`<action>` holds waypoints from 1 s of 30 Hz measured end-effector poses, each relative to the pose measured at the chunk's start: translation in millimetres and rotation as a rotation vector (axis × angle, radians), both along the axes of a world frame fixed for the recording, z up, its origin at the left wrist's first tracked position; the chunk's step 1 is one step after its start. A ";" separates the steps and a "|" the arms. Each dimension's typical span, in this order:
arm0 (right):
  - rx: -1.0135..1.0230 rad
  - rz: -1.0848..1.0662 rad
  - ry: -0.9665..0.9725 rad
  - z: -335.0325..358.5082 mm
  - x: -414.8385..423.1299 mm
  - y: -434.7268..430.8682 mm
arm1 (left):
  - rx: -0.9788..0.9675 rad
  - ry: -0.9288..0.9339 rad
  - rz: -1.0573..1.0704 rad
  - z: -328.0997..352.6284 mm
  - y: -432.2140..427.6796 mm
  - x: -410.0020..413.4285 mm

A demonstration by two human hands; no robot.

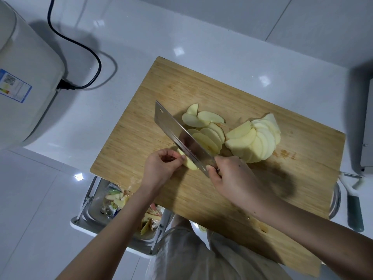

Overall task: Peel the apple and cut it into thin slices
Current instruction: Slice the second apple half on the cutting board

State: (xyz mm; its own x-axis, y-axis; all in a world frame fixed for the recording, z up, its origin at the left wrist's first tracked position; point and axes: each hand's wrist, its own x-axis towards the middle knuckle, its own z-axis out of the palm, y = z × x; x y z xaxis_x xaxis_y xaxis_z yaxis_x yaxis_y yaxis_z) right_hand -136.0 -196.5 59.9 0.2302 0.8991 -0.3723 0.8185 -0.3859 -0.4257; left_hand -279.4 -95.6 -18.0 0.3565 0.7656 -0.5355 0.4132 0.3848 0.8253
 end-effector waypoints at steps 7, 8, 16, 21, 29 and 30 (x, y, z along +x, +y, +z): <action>-0.020 0.026 -0.016 -20.3 -11.5 10.4 | 0.018 -0.028 0.003 0.4 -0.2 1.2; -0.016 0.024 -0.011 -23.5 -12.7 11.0 | 0.014 -0.031 0.003 0.8 -0.1 1.3; 0.029 -0.042 0.018 -10.3 -5.9 -3.9 | 0.022 -0.008 0.006 -1.3 0.3 1.5; 0.022 -0.048 0.044 0.2 -7.0 -9.6 | 0.034 0.022 -0.014 -1.9 -1.1 0.6; 0.035 -0.045 0.035 -5.9 -4.7 -8.0 | 0.015 0.016 0.004 -1.2 -2.6 -0.7; 0.034 -0.041 0.040 -5.5 -4.4 -7.6 | 0.014 0.017 0.005 -1.0 -2.7 -0.6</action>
State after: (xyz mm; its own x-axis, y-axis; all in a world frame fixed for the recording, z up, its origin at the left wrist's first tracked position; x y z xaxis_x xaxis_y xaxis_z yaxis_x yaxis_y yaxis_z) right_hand -140.4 -204.2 54.4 0.2525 0.9014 -0.3518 0.7842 -0.4036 -0.4713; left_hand -280.0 -98.3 -19.0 0.3436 0.7750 -0.5304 0.4249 0.3754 0.8237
